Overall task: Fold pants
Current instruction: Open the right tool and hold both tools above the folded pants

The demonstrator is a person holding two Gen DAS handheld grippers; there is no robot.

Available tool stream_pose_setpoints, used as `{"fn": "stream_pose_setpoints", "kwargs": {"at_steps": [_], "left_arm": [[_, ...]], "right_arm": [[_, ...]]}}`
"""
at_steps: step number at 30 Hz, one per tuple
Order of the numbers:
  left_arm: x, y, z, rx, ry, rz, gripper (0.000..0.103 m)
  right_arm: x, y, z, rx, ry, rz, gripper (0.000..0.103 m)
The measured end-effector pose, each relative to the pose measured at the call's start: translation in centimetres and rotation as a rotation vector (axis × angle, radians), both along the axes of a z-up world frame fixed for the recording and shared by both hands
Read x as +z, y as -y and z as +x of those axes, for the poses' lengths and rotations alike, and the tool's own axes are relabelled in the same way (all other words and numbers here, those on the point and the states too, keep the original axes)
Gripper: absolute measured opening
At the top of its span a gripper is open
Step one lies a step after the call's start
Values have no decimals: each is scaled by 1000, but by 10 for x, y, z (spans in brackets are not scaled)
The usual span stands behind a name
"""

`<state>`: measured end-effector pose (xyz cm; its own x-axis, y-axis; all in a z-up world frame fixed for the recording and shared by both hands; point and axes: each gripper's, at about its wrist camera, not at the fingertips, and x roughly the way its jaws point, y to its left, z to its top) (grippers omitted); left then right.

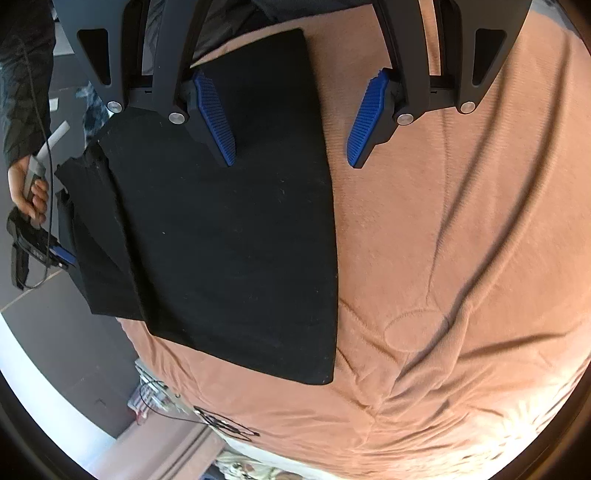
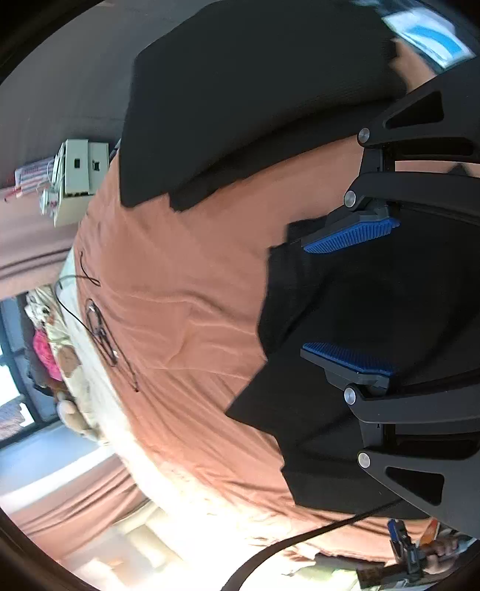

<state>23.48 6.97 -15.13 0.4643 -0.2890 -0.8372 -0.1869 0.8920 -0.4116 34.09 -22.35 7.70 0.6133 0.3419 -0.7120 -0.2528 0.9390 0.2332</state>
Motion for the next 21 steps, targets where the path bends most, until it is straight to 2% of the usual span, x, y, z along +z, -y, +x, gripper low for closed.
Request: {"fn": "stream_pose_setpoints", "kwargs": {"at_steps": [4, 10, 16, 21], "left_arm": [[-6, 3, -2, 38, 15, -4, 65], [-6, 1, -7, 85, 36, 6, 65], [-7, 2, -11, 100, 41, 5, 65], [-8, 0, -15, 98, 41, -9, 65]], "right_arm": [[1, -19, 28, -9, -29, -31, 49], [-9, -44, 38, 43, -85, -30, 49], [-9, -46, 3, 171, -77, -7, 49], [-19, -55, -31, 255, -64, -55, 49]]}}
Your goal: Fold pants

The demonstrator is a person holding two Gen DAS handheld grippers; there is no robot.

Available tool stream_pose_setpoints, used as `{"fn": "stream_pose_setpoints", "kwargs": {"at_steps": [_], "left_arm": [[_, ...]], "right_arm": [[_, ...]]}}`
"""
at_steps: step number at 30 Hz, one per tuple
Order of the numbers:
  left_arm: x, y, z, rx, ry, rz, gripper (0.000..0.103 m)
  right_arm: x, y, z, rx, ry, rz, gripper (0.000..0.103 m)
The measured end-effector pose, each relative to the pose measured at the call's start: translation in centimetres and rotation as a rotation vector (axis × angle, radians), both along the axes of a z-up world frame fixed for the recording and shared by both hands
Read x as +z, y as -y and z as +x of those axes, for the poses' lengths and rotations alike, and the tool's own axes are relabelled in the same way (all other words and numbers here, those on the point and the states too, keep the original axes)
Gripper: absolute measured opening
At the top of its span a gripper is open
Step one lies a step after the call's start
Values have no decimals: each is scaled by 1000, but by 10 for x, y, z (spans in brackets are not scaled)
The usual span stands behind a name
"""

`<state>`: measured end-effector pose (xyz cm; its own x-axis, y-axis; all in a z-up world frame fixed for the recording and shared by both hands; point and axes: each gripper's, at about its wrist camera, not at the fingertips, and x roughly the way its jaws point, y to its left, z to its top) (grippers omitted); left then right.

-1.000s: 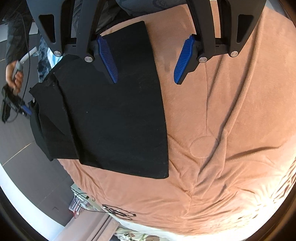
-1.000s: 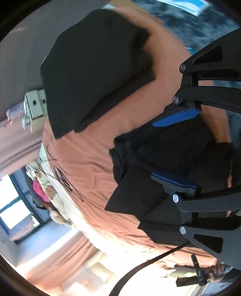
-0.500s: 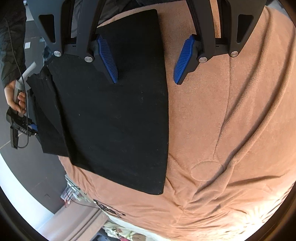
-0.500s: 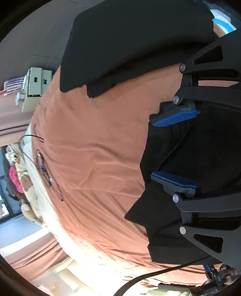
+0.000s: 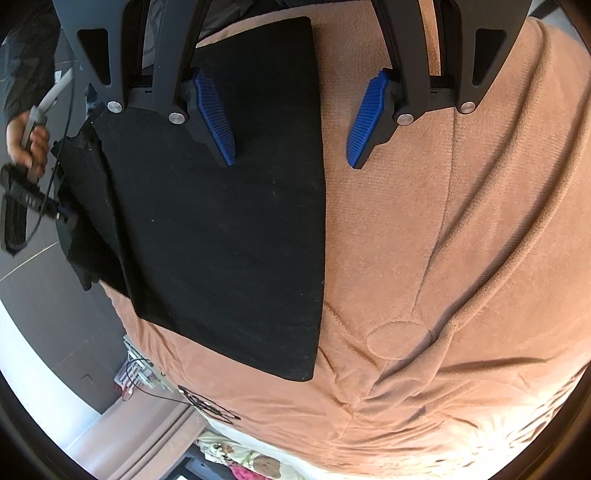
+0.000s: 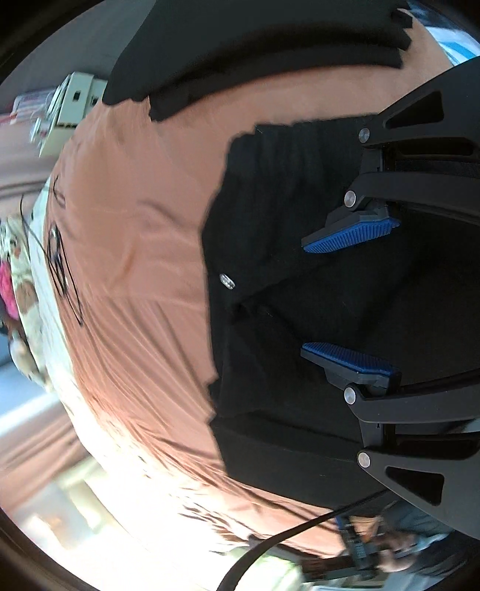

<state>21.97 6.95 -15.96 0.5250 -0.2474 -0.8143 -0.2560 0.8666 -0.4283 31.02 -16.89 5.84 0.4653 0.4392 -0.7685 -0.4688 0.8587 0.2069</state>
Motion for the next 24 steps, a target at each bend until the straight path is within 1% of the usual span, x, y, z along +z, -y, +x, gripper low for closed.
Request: {"fn": "stream_pose_setpoints", "kwargs": {"at_steps": [5, 8, 11, 13, 14, 15, 18, 21, 24], "left_arm": [[-1, -2, 1, 5, 2, -13, 65], [-1, -2, 1, 5, 2, -14, 65], [-1, -4, 0, 8, 3, -19, 65], [-1, -4, -1, 11, 4, -23, 65], [-1, -4, -1, 11, 4, -25, 65], [-1, -4, -1, 12, 5, -28, 65], [-1, -5, -3, 16, 7, -38, 65], [-2, -6, -4, 20, 8, -46, 65], [-2, -6, -3, 24, 7, -54, 65]], "right_arm": [[-8, -13, -25, 71, 19, -64, 49], [0, -14, -28, 94, 28, -70, 49], [15, -6, -27, 81, 65, -54, 49], [23, -2, -24, 67, 86, -62, 49], [25, -1, -17, 57, 91, -82, 49], [24, 0, -11, 50, 93, -97, 49], [26, 3, 2, 28, 85, -103, 49], [33, 7, 20, -1, 85, -90, 49], [42, 15, 33, -28, 79, -36, 49]]}}
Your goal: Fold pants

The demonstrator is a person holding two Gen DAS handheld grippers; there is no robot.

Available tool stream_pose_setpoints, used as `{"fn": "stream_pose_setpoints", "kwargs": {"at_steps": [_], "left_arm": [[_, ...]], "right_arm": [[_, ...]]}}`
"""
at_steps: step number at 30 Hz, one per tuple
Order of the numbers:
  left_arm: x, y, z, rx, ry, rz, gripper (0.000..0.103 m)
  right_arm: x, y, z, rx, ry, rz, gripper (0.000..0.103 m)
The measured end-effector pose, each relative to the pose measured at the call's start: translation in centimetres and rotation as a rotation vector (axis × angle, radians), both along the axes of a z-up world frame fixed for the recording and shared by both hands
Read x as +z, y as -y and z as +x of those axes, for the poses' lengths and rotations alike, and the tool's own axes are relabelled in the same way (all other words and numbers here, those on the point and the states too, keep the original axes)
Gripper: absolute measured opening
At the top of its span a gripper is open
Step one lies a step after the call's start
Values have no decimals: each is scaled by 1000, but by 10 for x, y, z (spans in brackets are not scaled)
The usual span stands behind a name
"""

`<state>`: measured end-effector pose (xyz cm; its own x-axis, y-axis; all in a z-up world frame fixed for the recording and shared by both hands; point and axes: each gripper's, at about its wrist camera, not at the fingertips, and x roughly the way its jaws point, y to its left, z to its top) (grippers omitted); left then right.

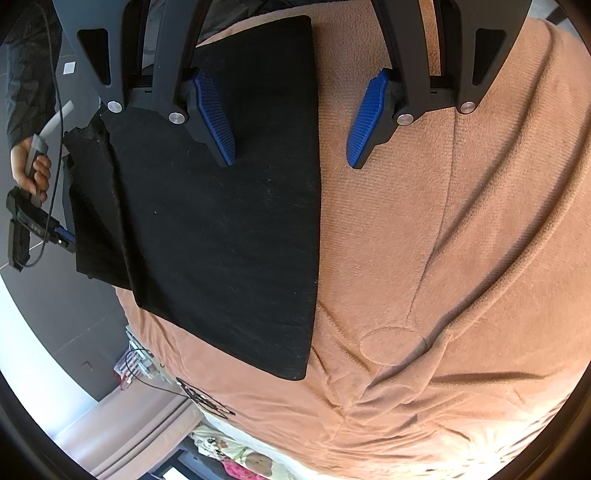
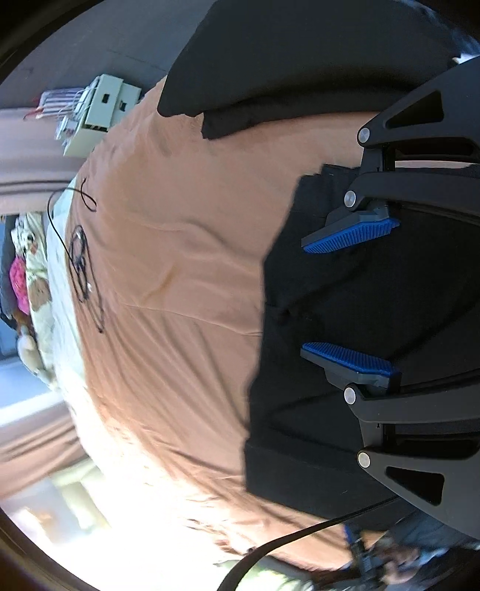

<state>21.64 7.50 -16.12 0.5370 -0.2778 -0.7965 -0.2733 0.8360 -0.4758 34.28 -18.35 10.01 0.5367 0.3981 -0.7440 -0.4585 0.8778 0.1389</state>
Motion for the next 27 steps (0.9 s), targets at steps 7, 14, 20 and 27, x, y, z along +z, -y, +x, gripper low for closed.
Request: {"fn": "stream_pose_setpoints", "kwargs": {"at_steps": [7, 14, 20, 27], "left_arm": [[0, -3, -2, 4, 3, -16, 65], [0, -6, -2, 3, 2, -23, 65], [-1, -6, -4, 6, 5, -32, 65], [0, -6, -6, 6, 5, -31, 65]], "right_arm": [[-23, -10, 27, -12, -79, -52, 49], [-47, -50, 17, 121, -114, -165, 49], [-63, -75, 16, 158, -87, -279, 49], [-72, -82, 21, 186, -63, -332, 16]]}}
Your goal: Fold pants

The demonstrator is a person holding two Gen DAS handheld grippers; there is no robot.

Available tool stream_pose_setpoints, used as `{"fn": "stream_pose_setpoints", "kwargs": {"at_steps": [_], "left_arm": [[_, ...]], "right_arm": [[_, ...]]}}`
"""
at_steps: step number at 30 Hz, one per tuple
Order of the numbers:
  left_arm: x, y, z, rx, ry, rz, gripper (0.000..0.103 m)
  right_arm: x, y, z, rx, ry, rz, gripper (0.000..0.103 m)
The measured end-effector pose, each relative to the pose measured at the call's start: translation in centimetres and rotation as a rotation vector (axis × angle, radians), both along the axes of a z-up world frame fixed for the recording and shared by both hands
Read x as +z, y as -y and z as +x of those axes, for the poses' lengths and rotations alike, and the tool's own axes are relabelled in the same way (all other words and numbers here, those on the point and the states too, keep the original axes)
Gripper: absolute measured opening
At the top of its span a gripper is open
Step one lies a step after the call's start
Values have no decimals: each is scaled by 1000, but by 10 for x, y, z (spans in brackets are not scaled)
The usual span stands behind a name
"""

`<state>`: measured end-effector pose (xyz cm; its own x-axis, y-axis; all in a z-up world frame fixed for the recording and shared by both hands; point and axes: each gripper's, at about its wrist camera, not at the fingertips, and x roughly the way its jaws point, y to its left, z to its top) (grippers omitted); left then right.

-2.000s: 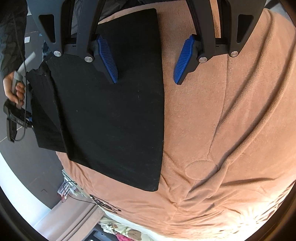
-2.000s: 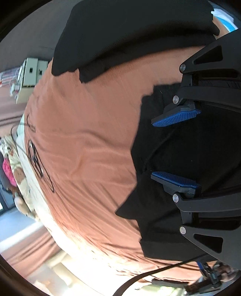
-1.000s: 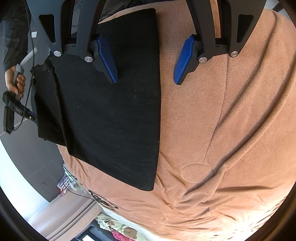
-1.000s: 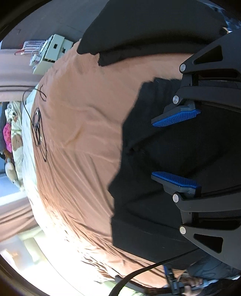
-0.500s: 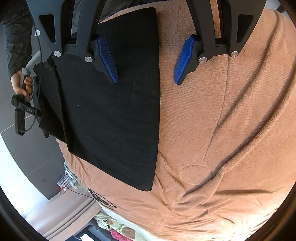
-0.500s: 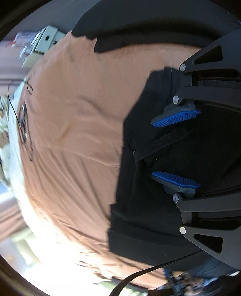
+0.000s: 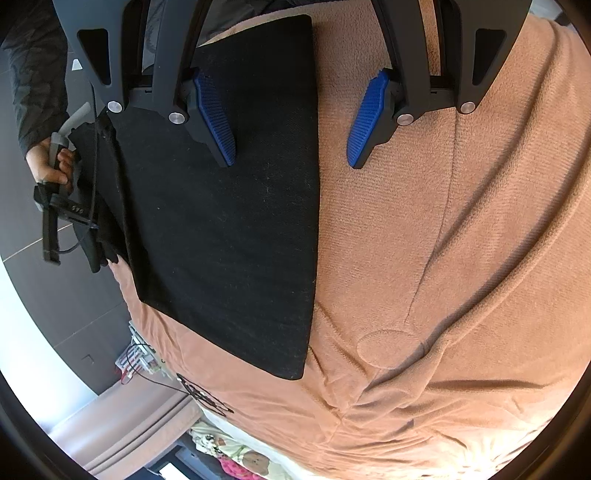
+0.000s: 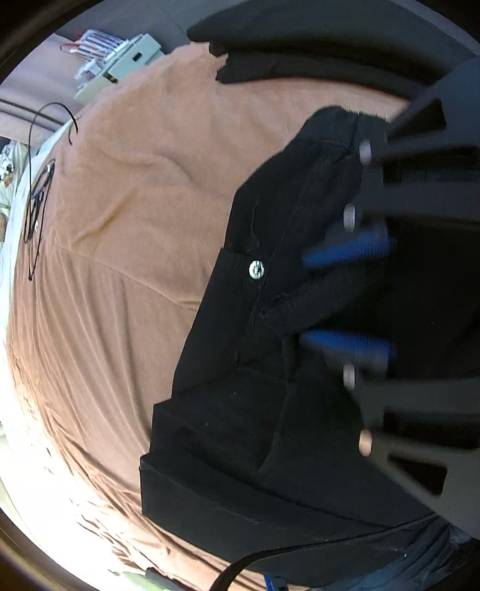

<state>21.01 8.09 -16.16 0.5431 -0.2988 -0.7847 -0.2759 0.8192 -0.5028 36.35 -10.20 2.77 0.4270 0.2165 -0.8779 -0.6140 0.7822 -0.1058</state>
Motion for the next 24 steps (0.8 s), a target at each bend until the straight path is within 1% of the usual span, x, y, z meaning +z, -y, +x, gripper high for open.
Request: {"fn": "stream_pose_setpoints", "kwargs": {"at_steps": [1, 2, 7, 8, 12, 14, 16, 17, 18, 20, 21, 22, 23, 24], "left_arm": [[0, 0, 0, -1, 0, 2, 65], [0, 1, 0, -1, -1, 4, 65], [1, 2, 1, -1, 0, 4, 65], [1, 2, 0, 0, 1, 2, 65], [1, 0, -1, 3, 4, -4, 65], [1, 0, -2, 4, 4, -5, 65], [0, 0, -2, 3, 3, -7, 65], [0, -2, -4, 2, 3, -7, 65], [0, -2, -4, 1, 3, -7, 65], [1, -2, -4, 1, 3, -6, 65], [1, -2, -4, 3, 3, -8, 65], [1, -2, -4, 4, 3, -10, 65], [1, -2, -4, 5, 3, -11, 65], [1, -2, -4, 5, 2, -11, 65]], "right_arm": [[3, 4, -1, -5, 1, 12, 11], [9, 7, -3, -8, 14, 33, 9], [47, 32, -16, -68, 117, 90, 9], [56, 40, -17, -96, 146, 101, 9], [77, 64, -14, -206, 222, 127, 9], [81, 73, -8, -253, 234, 144, 9], [81, 79, -1, -287, 216, 176, 9], [81, 80, 5, -292, 202, 174, 10], [80, 78, 8, -289, 194, 165, 14], [81, 84, 15, -304, 165, 137, 16], [83, 86, 19, -314, 149, 135, 22], [83, 90, 23, -321, 132, 139, 35], [82, 92, 22, -325, 127, 146, 43], [82, 95, 22, -327, 137, 150, 54]]}}
